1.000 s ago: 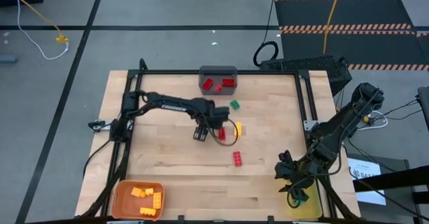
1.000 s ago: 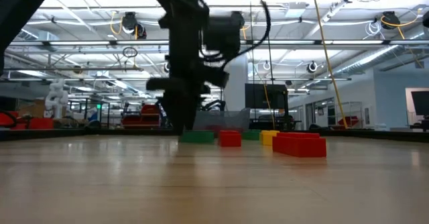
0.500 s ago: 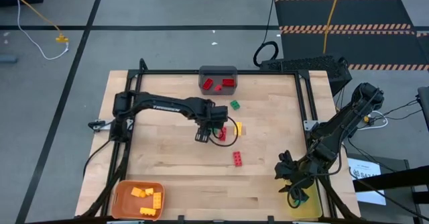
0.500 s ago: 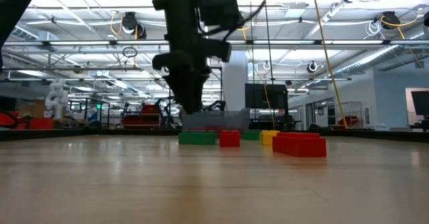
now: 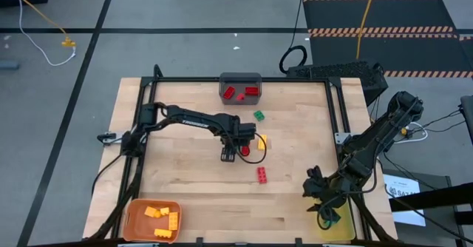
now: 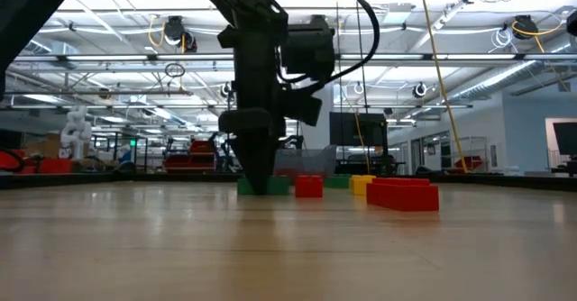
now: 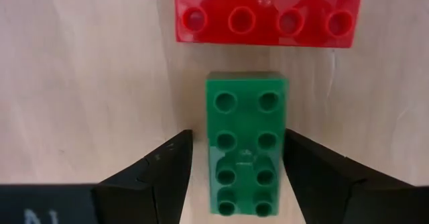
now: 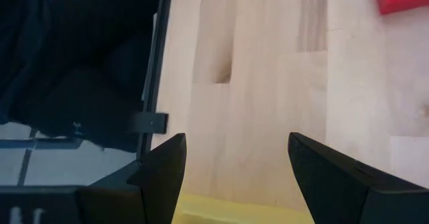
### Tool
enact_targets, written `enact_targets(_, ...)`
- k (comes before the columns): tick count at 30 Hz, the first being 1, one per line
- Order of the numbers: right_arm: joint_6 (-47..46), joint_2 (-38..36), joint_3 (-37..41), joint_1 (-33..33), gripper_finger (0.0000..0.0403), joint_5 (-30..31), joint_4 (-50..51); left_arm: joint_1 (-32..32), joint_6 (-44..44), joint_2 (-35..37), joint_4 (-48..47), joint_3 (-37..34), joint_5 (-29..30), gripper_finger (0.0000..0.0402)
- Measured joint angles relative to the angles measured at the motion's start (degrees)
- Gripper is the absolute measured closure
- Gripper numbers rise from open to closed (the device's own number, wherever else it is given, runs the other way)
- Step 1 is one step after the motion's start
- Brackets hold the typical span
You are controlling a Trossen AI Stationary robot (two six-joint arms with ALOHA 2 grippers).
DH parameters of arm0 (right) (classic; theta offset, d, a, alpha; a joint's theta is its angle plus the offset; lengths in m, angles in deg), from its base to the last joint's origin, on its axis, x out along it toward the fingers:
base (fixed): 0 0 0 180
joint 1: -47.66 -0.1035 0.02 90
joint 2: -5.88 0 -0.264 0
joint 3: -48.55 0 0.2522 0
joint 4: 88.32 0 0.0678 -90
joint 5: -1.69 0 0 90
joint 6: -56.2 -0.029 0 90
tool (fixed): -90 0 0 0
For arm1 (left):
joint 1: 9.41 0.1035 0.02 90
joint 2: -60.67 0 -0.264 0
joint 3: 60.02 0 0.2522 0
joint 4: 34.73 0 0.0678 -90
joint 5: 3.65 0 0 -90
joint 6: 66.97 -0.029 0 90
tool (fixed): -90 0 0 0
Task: Sort & place blocks by color
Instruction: Put the green game piece into the yellow bin
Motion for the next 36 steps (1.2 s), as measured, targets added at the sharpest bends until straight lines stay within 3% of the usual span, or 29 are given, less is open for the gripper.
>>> enact_targets(5, -0.1, 0.0, 0.7, 0.0, 0.0151, 4.1, -0.6, -0.1, 4.8, -0.6, -0.1, 0.1, 0.8, 0.0182)
enact_targets(9, 0.4, 0.0, 4.3, 0.9, 0.0152, 7.6, -3.1, -0.7, 6.6, 1.3, 0.6, -0.4, 1.2, 0.0241)
enact_targets(11, 2.2, 0.0, 6.6, 1.9, 0.0151, 7.9, -6.4, -0.7, 7.8, 2.7, 1.4, -0.4, 1.1, 0.0262)
enact_targets(15, 8.8, 0.0, 11.9, 4.1, 0.0151, 11.4, -19.5, -1.2, 9.0, 6.7, 4.4, -0.3, -0.8, 0.0261)
enact_targets(20, 21.8, 0.0, 16.3, 6.4, 0.0152, 21.9, -37.1, -3.8, 10.4, 10.4, 11.4, -0.3, -2.1, 0.0261)
enact_targets(25, 43.0, 0.0, 16.7, 7.2, 0.0152, 29.9, -44.9, -6.2, 12.4, 12.2, 16.5, -0.2, -7.3, 0.0261)
enact_targets(30, 64.9, 0.0, 16.8, 8.2, 0.0152, 31.7, -48.9, -8.0, 16.0, 12.6, 18.2, -0.2, -9.9, 0.0227)
enact_targets(33, 70.3, 0.0, 16.8, 9.5, 0.0152, 31.6, -49.2, -8.7, 17.3, 12.5, 17.9, -0.2, -12.7, 0.0230)
enact_targets(36, 73.1, 0.1, 16.8, 10.9, 0.0152, 31.3, -48.7, -9.5, 18.6, 12.6, 18.9, -0.2, -15.9, 0.0259)
